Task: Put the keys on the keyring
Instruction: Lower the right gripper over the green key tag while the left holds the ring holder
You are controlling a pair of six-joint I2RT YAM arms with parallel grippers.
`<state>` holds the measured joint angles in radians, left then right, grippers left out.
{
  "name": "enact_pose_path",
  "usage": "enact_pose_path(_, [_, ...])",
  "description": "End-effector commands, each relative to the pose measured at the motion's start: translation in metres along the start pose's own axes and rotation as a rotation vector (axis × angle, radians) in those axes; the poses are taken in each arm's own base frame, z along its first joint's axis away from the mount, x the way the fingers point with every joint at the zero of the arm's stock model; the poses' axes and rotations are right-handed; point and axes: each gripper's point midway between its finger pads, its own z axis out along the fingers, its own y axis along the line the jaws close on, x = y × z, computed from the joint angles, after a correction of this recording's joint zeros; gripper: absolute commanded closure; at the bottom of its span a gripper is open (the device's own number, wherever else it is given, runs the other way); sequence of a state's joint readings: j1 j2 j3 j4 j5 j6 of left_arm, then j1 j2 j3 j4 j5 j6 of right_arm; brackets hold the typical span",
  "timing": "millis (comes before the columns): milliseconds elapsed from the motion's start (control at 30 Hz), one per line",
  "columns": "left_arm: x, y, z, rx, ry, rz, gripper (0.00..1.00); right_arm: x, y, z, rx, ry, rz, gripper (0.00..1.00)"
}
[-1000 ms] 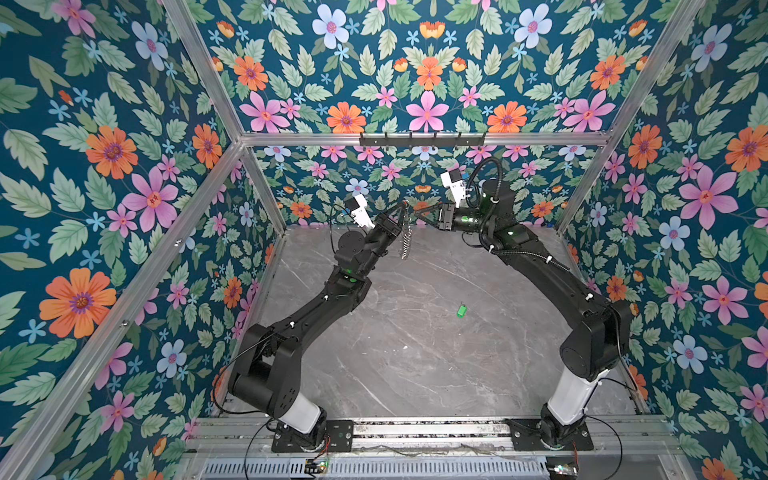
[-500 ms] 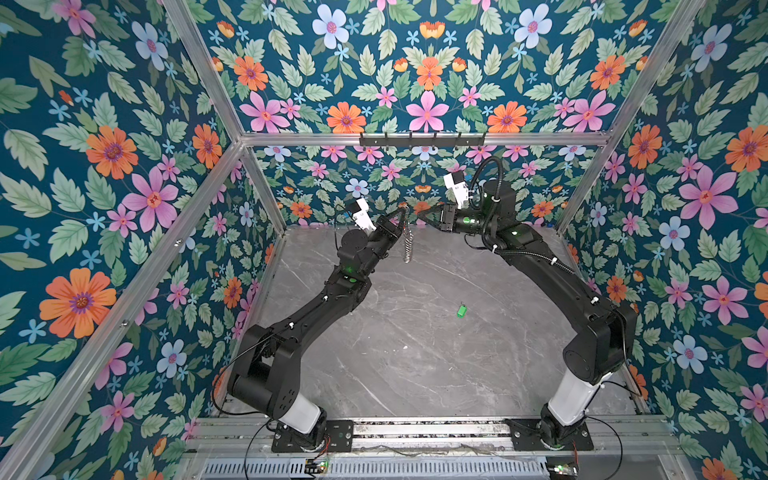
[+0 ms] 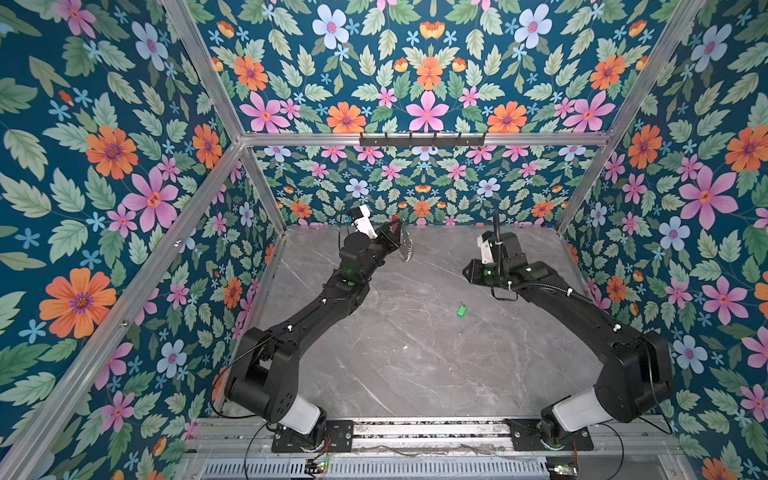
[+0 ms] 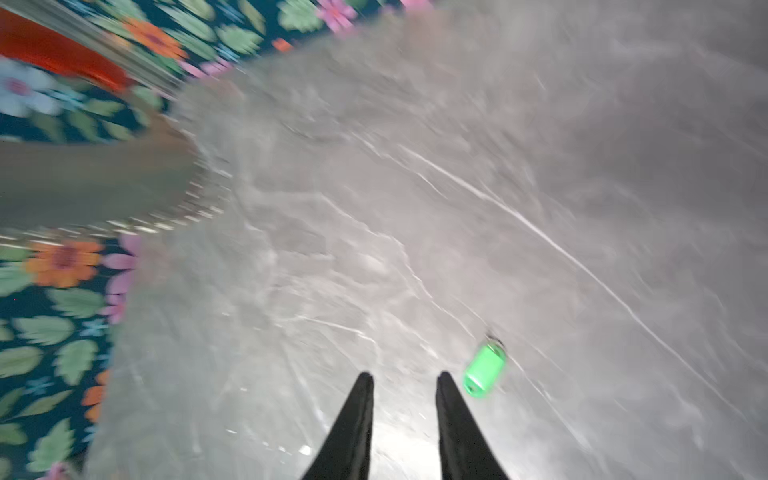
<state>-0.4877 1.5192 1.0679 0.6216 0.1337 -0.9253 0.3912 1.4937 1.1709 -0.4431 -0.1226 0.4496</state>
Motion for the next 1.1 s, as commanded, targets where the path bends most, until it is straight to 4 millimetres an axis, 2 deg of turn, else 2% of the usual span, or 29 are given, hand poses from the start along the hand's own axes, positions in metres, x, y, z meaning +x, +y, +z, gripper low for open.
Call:
enact_pose_path(0, [-0.007, -0.013, -0.004, 0.027, -0.008, 0.052, 1.0, 0.041, -0.029, 0.008, 0.097, 0.099, 0.035, 0.7])
enact_pose_path(67, [-0.009, -0.013, -0.007, 0.012, -0.007, 0.075, 1.0, 0.056, -0.033, 0.016, 0.089, 0.137, 0.061, 0.68])
enact_pose_path(133, [-0.01, -0.012, -0.01, 0.0, -0.01, 0.099, 1.0, 0.061, -0.033, 0.022, 0.081, 0.155, 0.069, 0.66])
enact_pose_path(367, [-0.003, -0.022, -0.014, 0.049, 0.035, 0.128, 1.0, 0.056, -0.035, 0.055, 0.103, 0.221, -0.051, 0.67])
enact_pose_path(467, [0.0, -0.021, -0.015, 0.053, 0.046, 0.113, 1.0, 0.058, -0.046, 0.072, 0.148, 0.247, -0.11, 0.68])
enact_pose_path(700, [0.0, -0.025, -0.017, 0.072, 0.052, 0.111, 1.0, 0.059, -0.058, 0.085, 0.191, 0.279, -0.184, 0.76])
enact_pose_path(1067, [0.006, -0.027, -0.007, 0.099, 0.081, 0.091, 1.0, 0.065, -0.061, 0.101, 0.182, 0.309, -0.226, 0.8])
